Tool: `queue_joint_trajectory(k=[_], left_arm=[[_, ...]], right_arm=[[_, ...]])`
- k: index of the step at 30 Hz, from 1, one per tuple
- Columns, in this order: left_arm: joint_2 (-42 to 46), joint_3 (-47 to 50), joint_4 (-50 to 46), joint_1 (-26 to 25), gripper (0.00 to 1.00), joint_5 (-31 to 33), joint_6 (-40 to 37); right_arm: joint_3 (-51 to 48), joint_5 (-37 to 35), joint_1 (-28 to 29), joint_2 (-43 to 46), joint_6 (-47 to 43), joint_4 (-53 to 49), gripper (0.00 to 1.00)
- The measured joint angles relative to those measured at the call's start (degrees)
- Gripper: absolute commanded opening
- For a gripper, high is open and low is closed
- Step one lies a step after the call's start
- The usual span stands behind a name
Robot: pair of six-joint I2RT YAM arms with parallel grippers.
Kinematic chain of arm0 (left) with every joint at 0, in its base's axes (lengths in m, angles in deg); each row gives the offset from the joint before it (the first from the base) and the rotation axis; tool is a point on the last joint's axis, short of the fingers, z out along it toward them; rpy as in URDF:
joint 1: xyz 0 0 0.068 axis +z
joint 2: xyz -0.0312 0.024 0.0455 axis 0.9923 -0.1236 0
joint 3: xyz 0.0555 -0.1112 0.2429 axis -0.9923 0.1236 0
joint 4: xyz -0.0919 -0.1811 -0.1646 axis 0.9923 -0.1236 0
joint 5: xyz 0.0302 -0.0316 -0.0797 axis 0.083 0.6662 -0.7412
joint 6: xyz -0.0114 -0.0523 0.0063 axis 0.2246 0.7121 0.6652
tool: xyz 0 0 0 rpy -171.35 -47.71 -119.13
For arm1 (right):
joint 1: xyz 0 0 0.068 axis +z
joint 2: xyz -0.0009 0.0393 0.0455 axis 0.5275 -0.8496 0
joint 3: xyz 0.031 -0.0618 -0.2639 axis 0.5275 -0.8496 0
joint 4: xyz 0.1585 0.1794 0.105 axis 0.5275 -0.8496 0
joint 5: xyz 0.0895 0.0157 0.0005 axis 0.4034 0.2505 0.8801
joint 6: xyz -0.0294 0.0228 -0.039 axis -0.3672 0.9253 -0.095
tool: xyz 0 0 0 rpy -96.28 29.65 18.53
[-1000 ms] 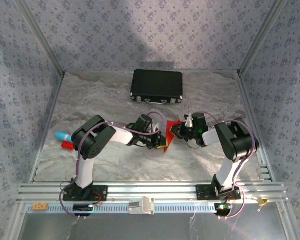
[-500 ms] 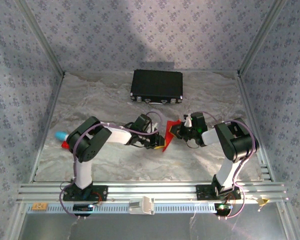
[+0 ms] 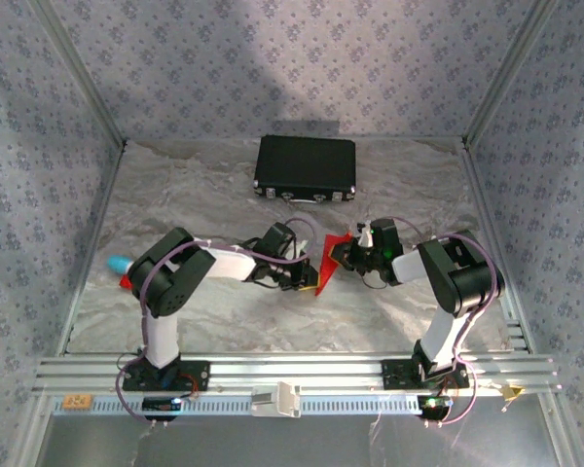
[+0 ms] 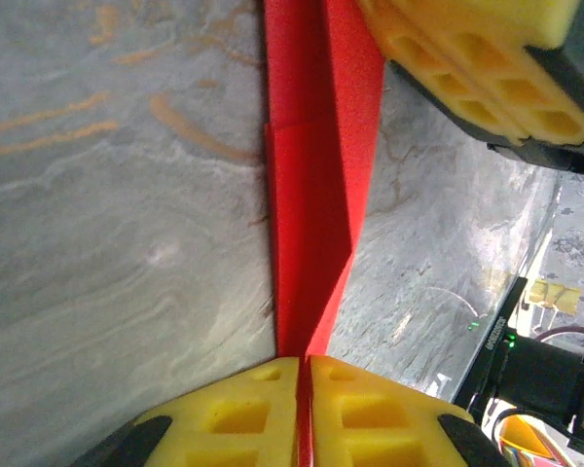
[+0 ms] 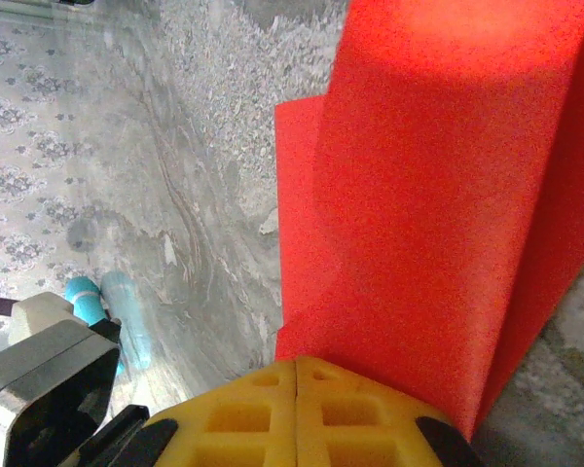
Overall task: Fold a paper plane with a square sheet of paper (pick it up from the middle)
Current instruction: Fold the wing for the fifth time at the center of the table.
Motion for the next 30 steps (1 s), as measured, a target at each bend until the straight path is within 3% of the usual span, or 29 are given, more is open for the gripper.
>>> queue_joint_trajectory(k=[6,12,22,30], left_arm=[[4.59,2.08,-4.39,-0.42,0.20,2.84,-0.72],[8.17,0.81,-5.77,-0.44,0.11,4.66,-1.01],[0.90,-11.21,-5.79,-0.50,0.05,1.95,-2.27],[-3.52,-14.29,-8.13,-1.57,0.00,0.07,-3.13]], right_arm=[[0.00,-0.15,0.11,0.04,0.00,-0.07,0.07],[0.00,-0.17,0.11,0.04,0.00,-0.07,0.07],[0.02,-0.17,0.24,0.04,0.00,-0.07,0.07],[0.15,-0.17,0.26,0.04,0.00,-0.37,0.07]])
